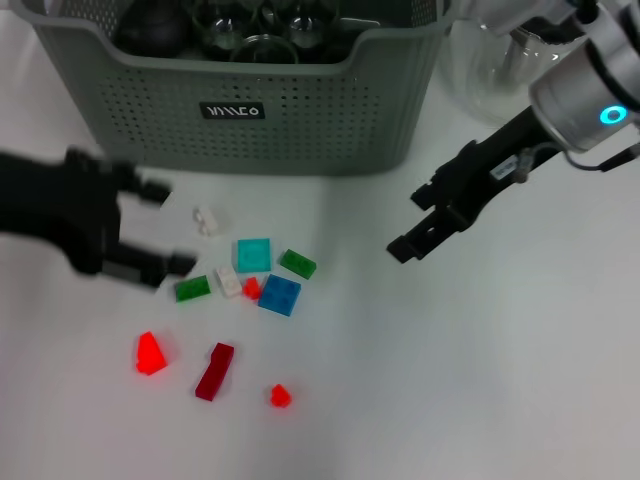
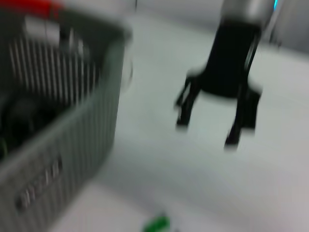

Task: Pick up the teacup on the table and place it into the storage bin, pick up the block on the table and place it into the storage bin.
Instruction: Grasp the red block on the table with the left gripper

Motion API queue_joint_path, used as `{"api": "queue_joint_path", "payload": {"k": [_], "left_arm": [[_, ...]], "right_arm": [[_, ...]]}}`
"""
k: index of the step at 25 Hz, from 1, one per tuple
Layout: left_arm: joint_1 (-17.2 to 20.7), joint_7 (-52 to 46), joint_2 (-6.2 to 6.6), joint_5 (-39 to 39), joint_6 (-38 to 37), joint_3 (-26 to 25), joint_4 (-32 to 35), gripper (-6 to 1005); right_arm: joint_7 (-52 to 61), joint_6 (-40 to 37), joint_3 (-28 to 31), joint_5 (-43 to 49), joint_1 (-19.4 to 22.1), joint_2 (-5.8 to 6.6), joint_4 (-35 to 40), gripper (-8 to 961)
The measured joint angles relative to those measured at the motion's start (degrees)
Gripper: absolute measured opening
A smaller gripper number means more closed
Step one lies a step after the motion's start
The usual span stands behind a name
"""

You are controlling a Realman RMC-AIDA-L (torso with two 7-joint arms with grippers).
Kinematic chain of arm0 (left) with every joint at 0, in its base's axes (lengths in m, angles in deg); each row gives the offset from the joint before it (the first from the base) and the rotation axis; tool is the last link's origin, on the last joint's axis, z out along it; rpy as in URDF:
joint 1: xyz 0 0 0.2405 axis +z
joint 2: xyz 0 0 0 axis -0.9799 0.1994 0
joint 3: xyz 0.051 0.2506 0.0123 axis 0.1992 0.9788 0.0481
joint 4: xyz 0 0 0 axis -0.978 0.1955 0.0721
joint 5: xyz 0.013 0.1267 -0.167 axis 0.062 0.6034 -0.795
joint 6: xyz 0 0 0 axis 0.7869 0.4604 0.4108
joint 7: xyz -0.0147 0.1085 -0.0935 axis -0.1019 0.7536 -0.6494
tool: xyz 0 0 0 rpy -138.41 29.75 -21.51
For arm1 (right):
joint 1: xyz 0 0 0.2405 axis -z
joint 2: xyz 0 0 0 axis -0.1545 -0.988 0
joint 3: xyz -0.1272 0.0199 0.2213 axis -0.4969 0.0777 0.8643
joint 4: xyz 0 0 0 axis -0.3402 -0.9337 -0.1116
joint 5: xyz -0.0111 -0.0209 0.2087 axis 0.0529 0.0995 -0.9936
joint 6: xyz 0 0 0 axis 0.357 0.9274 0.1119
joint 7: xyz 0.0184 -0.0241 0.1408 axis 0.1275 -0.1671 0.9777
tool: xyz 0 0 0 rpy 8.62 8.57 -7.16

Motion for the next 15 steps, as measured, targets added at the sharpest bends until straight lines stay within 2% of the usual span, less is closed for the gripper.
{"api": "queue_joint_path", "payload": {"k": [5,10,15], "left_arm": [[1.2,-3.1,-2.09,14.7,-0.1,10.1,4.5,876],[0.9,-11.2,-2.39,24.4,-0.1,19.8,5.6,875],[-1.0,-21.0,-2.49,28.5,0.6,26.5,5.3,875]], "right_arm": [[-0.1,0.8,0.0,0.0,-0.5,-0.65,-0.2,947],[0.0,1.0,-0.1,0.0,-0.7,-0.68,-0.1,947],[0.0,1.0,0.1,0.0,-0.7,-0.36,-0.2,946]]}}
